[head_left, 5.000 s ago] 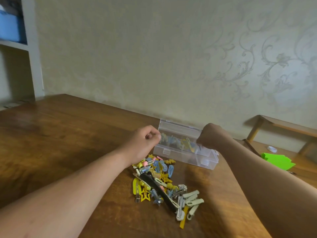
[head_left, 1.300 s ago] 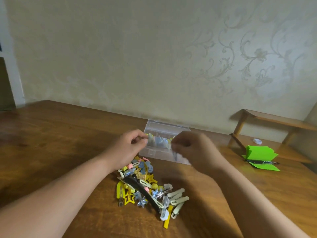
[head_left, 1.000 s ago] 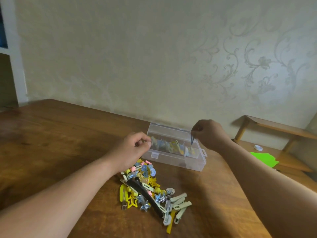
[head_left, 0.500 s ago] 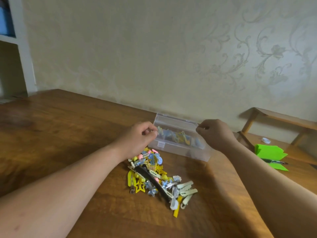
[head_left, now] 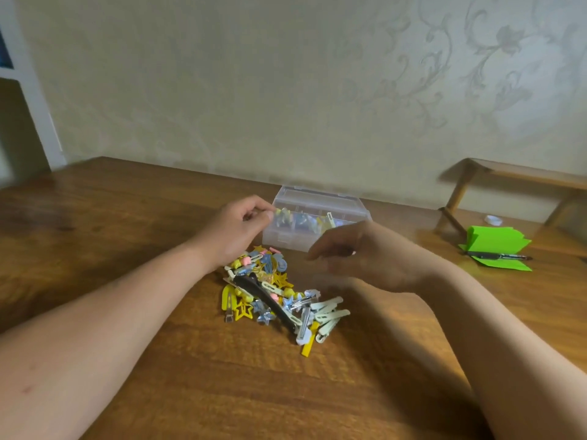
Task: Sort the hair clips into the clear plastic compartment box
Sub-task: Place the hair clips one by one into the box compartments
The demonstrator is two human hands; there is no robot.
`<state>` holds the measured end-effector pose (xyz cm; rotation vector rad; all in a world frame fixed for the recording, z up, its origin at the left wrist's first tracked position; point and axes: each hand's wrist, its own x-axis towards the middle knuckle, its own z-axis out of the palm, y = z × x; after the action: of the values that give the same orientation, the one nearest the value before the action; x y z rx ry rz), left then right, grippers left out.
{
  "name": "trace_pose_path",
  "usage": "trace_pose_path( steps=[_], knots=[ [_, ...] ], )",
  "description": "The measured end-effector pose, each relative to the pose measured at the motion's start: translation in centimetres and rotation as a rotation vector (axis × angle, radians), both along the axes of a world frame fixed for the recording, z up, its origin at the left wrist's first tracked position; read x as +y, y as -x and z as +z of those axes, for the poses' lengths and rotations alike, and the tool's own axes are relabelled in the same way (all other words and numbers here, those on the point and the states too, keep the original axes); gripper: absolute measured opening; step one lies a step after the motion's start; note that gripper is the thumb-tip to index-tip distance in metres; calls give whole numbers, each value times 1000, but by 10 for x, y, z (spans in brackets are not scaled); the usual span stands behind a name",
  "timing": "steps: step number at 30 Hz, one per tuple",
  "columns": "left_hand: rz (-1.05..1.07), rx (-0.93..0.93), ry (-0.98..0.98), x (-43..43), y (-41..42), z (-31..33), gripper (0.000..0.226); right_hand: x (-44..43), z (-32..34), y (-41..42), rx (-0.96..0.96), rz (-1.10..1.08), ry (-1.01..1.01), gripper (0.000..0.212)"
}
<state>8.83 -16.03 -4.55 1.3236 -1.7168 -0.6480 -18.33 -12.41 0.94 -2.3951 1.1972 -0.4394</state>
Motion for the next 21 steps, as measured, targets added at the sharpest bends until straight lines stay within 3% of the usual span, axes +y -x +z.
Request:
trace_pose_path(
  steps=[4, 7, 14, 21],
  knots=[
    [14, 15, 0, 0, 0, -1, 22, 6, -2, -7, 84, 165, -194, 30],
    [14, 31, -5, 0, 0, 0, 21, 6, -5, -8, 115, 172, -198, 34],
    [7, 16, -5, 2, 2, 1, 22, 6, -4, -7, 176, 144, -170, 27],
    [-2, 25, -10, 1, 1, 1, 22, 1, -10, -6, 186, 108, -101, 7]
  ],
)
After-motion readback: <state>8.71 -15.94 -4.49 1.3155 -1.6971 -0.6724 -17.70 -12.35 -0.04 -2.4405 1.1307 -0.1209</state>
